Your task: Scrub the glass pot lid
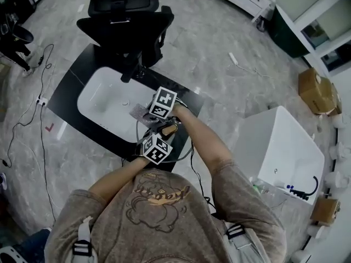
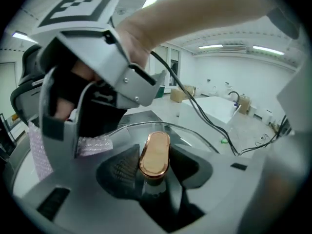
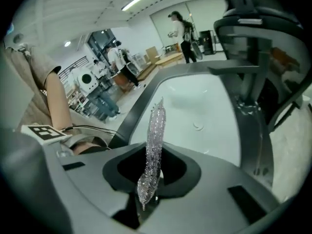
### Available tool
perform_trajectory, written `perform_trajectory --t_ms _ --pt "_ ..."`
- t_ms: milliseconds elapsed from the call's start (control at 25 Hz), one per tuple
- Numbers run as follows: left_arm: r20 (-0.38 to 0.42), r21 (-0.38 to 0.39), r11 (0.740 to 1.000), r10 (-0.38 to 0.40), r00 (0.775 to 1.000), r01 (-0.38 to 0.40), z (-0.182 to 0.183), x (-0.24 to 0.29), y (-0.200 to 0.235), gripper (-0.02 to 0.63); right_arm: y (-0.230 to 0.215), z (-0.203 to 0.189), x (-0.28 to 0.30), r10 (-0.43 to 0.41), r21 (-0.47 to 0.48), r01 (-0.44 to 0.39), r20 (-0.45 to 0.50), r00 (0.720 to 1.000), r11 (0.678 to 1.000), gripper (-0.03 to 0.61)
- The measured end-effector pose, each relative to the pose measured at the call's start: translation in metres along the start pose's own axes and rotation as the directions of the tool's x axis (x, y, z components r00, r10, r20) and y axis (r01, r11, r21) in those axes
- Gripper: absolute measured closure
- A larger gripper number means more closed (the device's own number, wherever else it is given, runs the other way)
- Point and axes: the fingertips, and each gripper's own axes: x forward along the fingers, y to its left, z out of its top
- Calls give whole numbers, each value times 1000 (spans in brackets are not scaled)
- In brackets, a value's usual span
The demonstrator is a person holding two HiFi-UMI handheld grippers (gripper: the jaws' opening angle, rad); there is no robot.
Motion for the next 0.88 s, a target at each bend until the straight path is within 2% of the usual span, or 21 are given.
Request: perform_trajectory --t_ms 160,320,640,880 --pt "1 -8 1000 4 1000 -4 0 0 2 423 17 0 35 75 -83 -91 -177 981 992 499" --pt "0 -18 1000 2 1000 -2 0 -1 1 423 32 2 56 112 -118 -143 -238 965 983 499" --pt "1 -44 999 -2 1000 2 -3 -1 3 422 35 -1 67 97 -175 -147 -266 959 973 497" --pt "-1 -27 1000 2 1000 -2 -1 -2 2 420 13 -9 52 75 -90 -92 -175 982 992 497"
